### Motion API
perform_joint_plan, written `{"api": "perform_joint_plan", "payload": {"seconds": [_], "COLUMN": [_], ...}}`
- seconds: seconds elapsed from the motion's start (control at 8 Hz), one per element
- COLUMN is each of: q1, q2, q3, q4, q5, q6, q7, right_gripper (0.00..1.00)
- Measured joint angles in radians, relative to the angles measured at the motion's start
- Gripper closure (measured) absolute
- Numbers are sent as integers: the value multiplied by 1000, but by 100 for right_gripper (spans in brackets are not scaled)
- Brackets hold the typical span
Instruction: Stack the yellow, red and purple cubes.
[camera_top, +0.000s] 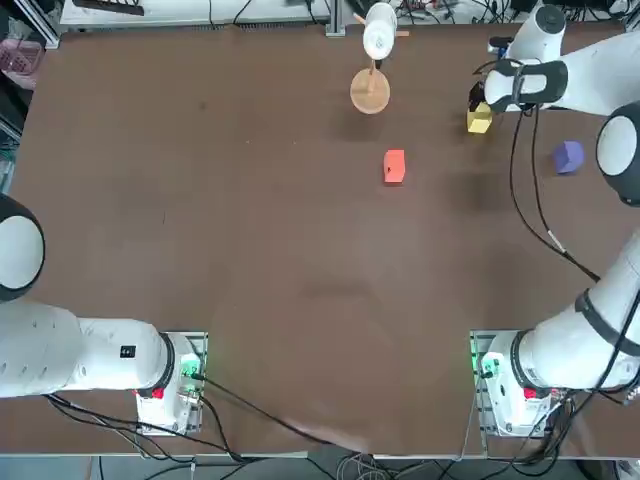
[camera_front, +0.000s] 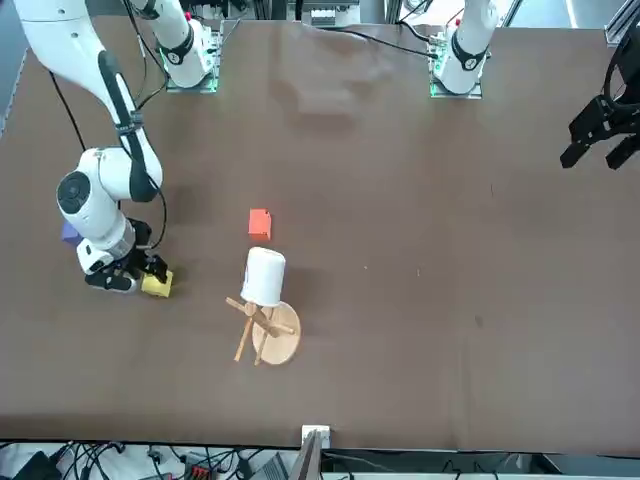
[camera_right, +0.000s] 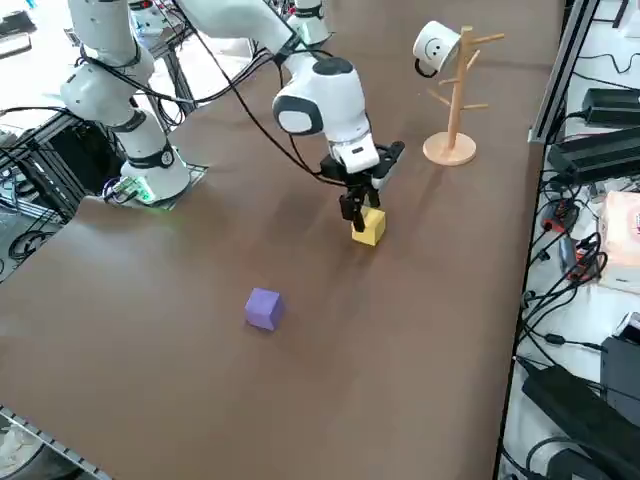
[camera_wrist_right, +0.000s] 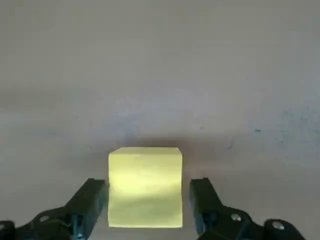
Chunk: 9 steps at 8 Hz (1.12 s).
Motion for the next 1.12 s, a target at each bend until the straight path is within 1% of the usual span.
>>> {"api": "perform_joint_plan", "payload": {"seconds": [0.62, 0.75, 0.88, 1.0, 1.12], "q1": [1, 1, 1, 2, 6], "q2": [53, 63, 64, 64, 64], "q3": [0, 0, 1, 2, 3], "q4": [11, 12, 16, 19, 22], "q5": [-3, -4, -4, -5, -7], "q6": [29, 32, 32, 32, 26], "q7": [-6, -8, -14, -19, -19], "right_gripper": [0, 2, 19, 21, 27]}}
